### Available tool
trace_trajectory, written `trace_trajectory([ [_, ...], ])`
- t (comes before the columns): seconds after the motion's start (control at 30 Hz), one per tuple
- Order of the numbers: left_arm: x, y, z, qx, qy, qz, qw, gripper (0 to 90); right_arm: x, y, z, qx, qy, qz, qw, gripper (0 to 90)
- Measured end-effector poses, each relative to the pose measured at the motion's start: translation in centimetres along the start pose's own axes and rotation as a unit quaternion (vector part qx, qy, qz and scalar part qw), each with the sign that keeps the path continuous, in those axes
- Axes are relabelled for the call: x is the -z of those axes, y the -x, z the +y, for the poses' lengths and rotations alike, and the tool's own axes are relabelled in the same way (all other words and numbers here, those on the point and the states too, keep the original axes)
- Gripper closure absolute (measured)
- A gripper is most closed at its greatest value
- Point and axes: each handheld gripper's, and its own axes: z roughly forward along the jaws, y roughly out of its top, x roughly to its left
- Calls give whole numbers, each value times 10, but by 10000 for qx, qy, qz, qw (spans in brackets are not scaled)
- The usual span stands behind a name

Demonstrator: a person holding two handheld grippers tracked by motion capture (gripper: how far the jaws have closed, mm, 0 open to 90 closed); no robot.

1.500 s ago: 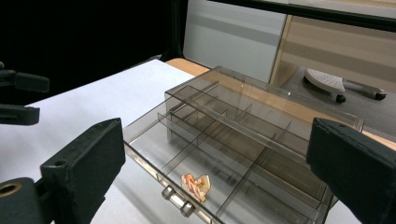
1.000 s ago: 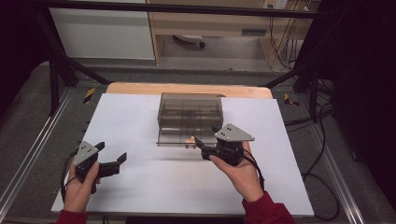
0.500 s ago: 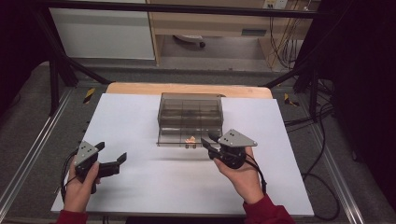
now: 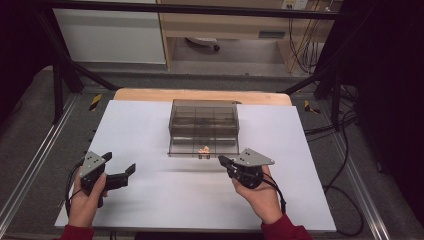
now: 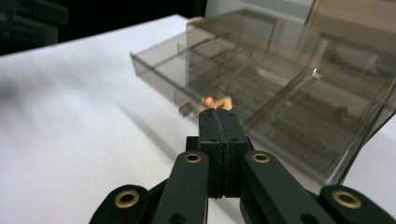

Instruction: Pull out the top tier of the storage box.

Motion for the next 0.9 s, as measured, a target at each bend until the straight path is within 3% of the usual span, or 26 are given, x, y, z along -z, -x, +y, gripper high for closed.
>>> trace_trajectory([
  [0.47,0,0,0,10,8,-13,10000,48,-13,-2,-18,-50,-353,169,9992,900],
  [0.9,0,0,0,16,12,-15,10000,48,-18,1,-27,-101,-481,66,9988,900],
])
